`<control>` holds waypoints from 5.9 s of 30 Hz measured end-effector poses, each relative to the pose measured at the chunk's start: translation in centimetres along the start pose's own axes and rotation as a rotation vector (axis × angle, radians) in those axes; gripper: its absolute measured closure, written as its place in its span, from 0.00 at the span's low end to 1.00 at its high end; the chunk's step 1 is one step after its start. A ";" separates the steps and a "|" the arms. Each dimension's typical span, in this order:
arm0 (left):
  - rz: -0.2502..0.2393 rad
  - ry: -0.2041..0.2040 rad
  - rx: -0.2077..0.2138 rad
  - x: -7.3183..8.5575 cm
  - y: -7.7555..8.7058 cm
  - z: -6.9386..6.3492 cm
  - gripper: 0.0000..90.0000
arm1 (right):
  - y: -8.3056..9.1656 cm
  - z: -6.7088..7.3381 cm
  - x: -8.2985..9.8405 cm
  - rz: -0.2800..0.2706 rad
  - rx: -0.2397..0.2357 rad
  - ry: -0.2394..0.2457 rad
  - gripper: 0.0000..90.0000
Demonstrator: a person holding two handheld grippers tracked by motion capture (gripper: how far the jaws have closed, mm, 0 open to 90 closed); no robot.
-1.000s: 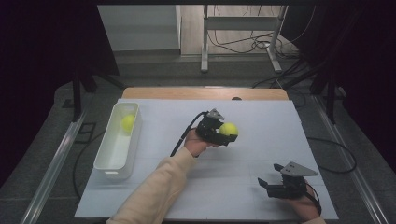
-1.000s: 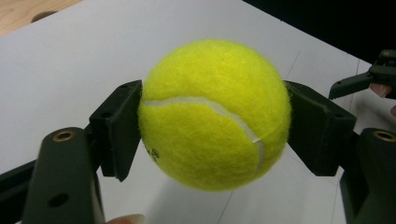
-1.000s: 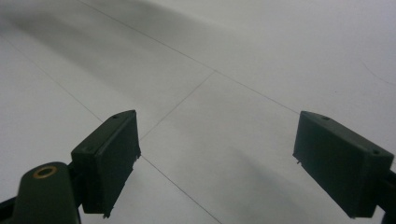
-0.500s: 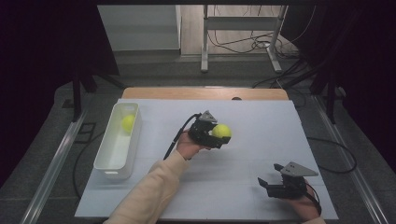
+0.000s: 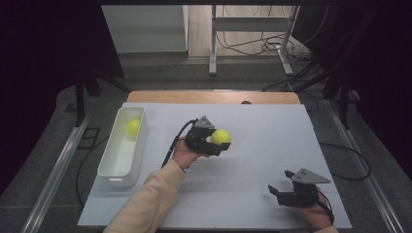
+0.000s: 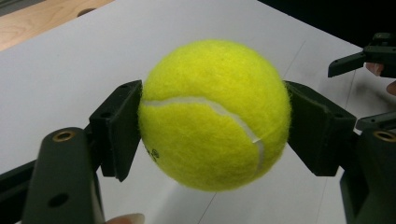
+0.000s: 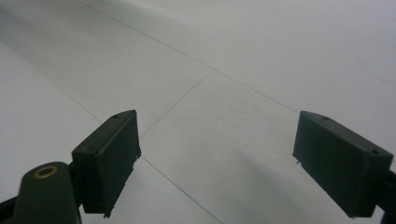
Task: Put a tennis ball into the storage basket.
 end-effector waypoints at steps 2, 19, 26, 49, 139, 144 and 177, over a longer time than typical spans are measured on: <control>-0.003 0.001 -0.007 0.1 0.4 0.2 0.29 | 0.0 0.0 0.0 0.000 0.001 0.000 0.17; -0.028 0.009 -0.047 0.2 3.5 1.7 0.29 | 0.0 -0.1 0.0 -0.005 0.015 0.002 0.17; -0.037 0.015 -0.065 0.6 4.8 2.3 0.29 | 0.1 -0.2 -0.1 -0.008 0.021 0.003 0.17; -0.092 0.061 -0.167 0.7 10.2 4.9 0.29 | 0.2 -0.2 -0.2 -0.016 0.009 0.008 0.17; -0.112 0.215 -0.572 4.8 23.0 14.1 0.29 | 0.2 -0.4 -0.1 -0.010 0.025 0.017 0.17; -0.082 0.218 -0.585 5.5 23.2 14.3 0.29 | 0.1 -0.4 -0.1 -0.009 0.022 0.020 0.17; 0.013 0.183 -0.637 6.7 23.2 14.6 0.20 | 0.0 -0.3 0.0 -0.001 0.017 0.022 0.17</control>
Point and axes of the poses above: each handheld gripper's, and its own axes: y roughly backward along the jaws, x roughly out of its underside, z roughly to its left, the point moved 6 cm from there along -y, roughly forward along the jaws, and after that the axes turned 14 degrees about -z, right-handed, at the moved point
